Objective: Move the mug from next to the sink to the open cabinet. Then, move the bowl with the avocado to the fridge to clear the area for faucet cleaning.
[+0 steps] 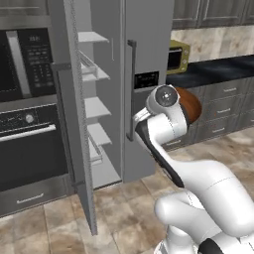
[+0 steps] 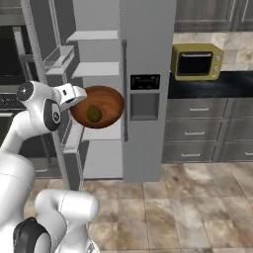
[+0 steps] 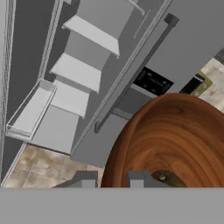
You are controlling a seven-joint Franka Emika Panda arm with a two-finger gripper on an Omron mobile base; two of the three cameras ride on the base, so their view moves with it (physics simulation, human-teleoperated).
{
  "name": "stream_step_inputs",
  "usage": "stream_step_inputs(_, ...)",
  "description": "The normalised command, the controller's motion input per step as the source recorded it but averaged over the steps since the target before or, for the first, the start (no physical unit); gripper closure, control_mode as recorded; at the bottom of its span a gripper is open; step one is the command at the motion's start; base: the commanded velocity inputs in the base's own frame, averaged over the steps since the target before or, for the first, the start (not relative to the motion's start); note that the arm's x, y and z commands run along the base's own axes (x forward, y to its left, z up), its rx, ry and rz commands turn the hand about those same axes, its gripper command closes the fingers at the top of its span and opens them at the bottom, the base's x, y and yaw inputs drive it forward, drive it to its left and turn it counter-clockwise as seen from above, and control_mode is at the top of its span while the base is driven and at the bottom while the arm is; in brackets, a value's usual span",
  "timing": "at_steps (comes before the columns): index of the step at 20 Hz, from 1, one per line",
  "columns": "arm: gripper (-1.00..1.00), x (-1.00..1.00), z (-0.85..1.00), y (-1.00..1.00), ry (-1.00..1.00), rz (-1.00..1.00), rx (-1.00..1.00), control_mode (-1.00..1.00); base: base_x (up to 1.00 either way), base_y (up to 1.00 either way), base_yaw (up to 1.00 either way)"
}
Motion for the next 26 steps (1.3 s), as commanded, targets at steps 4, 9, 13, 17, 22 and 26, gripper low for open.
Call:
stream_step_inputs(4, 1.00, 0.00, 0.00, 0.00, 0.00, 0.00, 0.00, 1.00, 1.00, -0.60, 0.06)
stream_step_inputs(9, 1.00, 0.00, 0.00, 0.00, 0.00, 0.00, 0.00, 1.00, 1.00, -0.40, 0.12)
stream_step_inputs(13, 1.00, 0.00, 0.00, 0.00, 0.00, 0.00, 0.00, 1.00, 0.83, 0.00, 0.29)
stream_step_inputs(17, 1.00, 0.00, 0.00, 0.00, 0.00, 0.00, 0.00, 1.00, 0.57, 0.00, 0.30)
stream_step_inputs(22, 1.00, 0.00, 0.00, 0.00, 0.00, 0.00, 0.00, 1.00, 0.74, -0.16, 0.12)
stream_step_inputs(26, 1.00, 0.00, 0.00, 0.00, 0.00, 0.00, 0.00, 1.00, 0.96, -0.12, 0.06)
